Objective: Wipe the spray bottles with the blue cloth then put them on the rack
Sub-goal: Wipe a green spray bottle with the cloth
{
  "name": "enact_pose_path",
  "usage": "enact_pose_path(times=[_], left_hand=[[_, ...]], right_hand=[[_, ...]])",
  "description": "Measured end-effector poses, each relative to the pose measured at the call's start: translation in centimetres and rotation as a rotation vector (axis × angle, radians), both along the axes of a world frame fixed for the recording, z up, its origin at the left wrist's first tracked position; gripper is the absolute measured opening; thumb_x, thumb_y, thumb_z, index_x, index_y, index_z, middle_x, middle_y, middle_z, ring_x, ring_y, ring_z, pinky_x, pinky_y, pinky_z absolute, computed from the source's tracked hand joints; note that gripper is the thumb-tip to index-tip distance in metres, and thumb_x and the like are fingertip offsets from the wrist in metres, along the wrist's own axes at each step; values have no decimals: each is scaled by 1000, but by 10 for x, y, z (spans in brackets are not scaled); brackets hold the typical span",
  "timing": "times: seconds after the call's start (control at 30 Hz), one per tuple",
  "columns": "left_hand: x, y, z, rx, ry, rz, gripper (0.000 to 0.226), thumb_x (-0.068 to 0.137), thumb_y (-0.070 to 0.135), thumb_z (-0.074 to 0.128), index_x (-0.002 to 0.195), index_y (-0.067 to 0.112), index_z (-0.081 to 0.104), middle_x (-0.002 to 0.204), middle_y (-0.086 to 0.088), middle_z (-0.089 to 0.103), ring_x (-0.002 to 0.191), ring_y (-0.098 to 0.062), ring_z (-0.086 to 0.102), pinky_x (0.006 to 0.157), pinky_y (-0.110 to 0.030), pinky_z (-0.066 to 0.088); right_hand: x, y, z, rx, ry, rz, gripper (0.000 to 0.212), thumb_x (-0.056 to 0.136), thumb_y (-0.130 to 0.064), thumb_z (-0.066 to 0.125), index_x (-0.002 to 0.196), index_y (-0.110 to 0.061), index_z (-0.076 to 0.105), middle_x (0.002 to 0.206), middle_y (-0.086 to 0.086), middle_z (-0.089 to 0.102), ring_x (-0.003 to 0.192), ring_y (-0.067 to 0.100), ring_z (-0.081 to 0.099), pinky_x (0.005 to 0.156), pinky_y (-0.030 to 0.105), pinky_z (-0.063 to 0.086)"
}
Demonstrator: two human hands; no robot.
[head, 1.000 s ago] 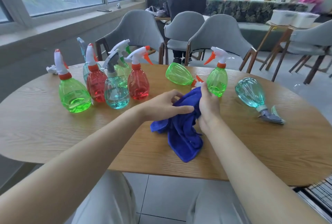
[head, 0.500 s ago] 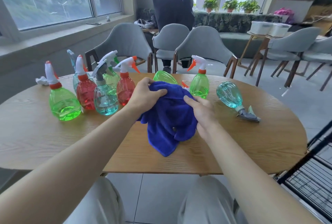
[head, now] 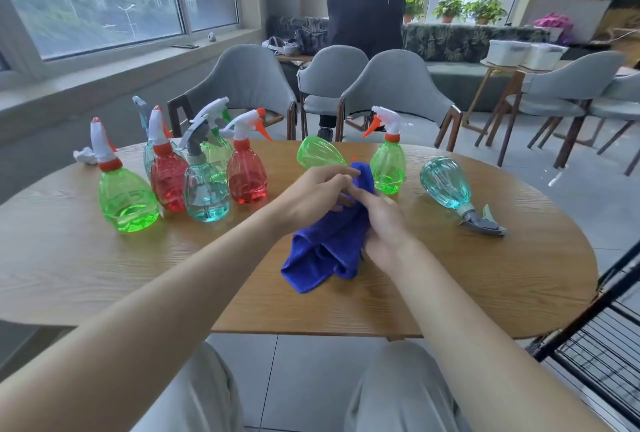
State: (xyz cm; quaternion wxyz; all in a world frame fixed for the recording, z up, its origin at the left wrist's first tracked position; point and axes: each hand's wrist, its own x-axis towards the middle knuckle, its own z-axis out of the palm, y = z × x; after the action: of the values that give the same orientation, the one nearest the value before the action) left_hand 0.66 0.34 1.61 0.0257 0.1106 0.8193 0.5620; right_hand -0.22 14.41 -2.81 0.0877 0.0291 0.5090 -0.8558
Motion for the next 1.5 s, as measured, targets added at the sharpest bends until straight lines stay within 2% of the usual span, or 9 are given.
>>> enact_pose_path(times=[0.1,0.23,0.4,0.63,0.83,1.17,1.33,1.4,1.5], left_hand=[[-10,-4,-8,47,58,146,34,102,-2,46,129,10,63,106,-11,78,89,-17,72,83,-34,62],[-34,-16,-24,-47,107,323,22,98,7,55,113,21,63,106,-2,74,94,-23,72,85,-43,63],[-64,-24,-46,-372,217,311,38,95,7,60,132,14,60,133,-2,64,122,-21,61,98,-29,48],[-131,-18,-55,-894,445,195,74,85,0,62,156,11,45,169,-7,35,162,-31,18,129,-51,27],[-180,-14,-54,-1262,452,154,98,82,9,74,166,20,26,177,-6,17,165,-35,-3,132,-58,3],[-187,-23,-55,-1333,482,252,73,73,32,80,139,15,54,145,-15,38,139,-40,36,129,-66,9],[-176,-31,-49,-1222,290,181,90,79,35,83,152,12,35,140,-18,52,140,-42,46,127,-65,21],[-164,-31,-47,-1190,273,196,91,80,39,85,150,10,34,130,-17,59,127,-41,56,115,-56,41],[-142,-30,-44,-1110,237,221,89,77,55,87,138,10,41,126,-15,61,122,-40,57,92,-47,46]], right_hand=[[-7,6,-13,28,-48,-107,37,94,2,70,131,0,65,102,19,77,80,27,76,64,35,63],[-23,10,-21,66,-25,-221,30,96,1,67,126,-6,67,119,23,75,92,31,76,74,39,64],[-47,6,-21,229,83,-234,27,101,-6,60,119,-24,69,120,12,74,116,34,70,106,54,55],[-85,-3,-35,250,13,-216,29,107,-13,55,133,-17,65,120,6,73,116,28,70,106,48,55],[-101,6,-49,200,-46,-208,26,107,-16,56,131,-17,66,118,7,76,110,26,74,103,50,58],[-98,6,-42,246,-52,-200,25,108,-16,56,132,-14,64,121,11,75,109,27,74,102,50,59],[-87,0,-30,311,-22,-203,16,109,-15,54,108,-26,66,118,10,75,113,30,72,105,52,56],[-80,-2,-27,326,-14,-214,16,108,-15,54,112,-24,67,119,10,75,114,30,72,105,52,56],[-71,-2,-25,349,-6,-234,21,108,-16,54,125,-21,66,123,8,74,115,27,71,107,52,54]])
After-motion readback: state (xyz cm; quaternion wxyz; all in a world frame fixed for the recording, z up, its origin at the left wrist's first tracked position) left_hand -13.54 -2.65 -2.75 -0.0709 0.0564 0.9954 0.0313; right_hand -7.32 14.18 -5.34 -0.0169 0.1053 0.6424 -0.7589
